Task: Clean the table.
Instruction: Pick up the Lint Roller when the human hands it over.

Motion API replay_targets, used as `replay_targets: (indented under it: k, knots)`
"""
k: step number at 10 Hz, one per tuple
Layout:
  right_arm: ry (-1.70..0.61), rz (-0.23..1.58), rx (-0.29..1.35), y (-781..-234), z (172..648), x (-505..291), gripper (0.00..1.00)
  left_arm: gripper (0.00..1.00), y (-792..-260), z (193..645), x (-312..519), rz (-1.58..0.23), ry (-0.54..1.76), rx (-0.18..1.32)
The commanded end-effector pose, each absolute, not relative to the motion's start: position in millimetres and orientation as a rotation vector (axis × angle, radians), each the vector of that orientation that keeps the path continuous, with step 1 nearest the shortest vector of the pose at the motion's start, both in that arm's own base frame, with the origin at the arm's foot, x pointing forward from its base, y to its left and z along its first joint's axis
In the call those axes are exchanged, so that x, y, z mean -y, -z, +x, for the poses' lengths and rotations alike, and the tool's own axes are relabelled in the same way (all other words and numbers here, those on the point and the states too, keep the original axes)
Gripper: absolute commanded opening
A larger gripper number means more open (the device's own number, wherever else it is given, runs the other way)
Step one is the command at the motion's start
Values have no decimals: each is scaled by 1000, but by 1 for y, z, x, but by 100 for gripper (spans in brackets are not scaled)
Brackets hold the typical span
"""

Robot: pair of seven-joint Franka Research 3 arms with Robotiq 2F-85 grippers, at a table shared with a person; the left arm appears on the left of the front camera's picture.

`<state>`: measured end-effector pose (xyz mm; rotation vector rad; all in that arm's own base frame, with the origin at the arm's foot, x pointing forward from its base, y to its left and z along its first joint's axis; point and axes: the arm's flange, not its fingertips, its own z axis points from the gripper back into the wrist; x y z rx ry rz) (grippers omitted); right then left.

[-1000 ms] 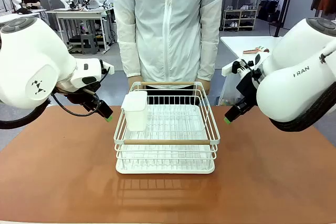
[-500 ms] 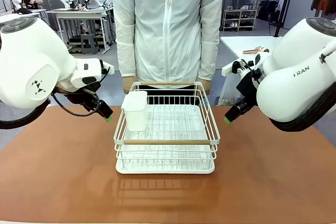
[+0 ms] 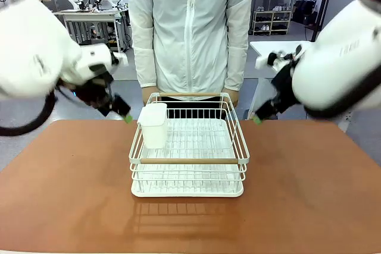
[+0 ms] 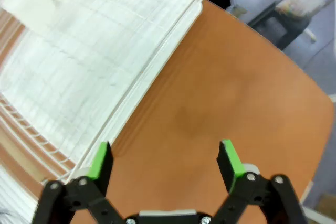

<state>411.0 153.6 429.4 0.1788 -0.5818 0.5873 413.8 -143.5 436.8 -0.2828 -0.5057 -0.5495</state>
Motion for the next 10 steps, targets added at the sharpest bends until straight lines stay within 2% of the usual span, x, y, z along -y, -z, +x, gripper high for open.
replay_targets:
  k: [1, 3, 4, 7, 10]
  knots:
    - [-483, 489, 497, -492, 434, -91, 100, 100, -507, 436, 62, -598, 375, 401]
    - [-289, 836, 460, -530, 435, -24, 100, 100, -552, 417, -17, -1011, 227, 461]
    - [-190, 968, 458, -537, 432, 18, 100, 100, -551, 411, -68, -1137, 59, 482]
    - [118, 1189, 465, -521, 414, 126, 100, 100, -529, 381, -165, -1230, -188, 509]
    - [308, 1236, 424, -480, 404, 180, 100, 100, -498, 372, -212, -1266, -347, 539]
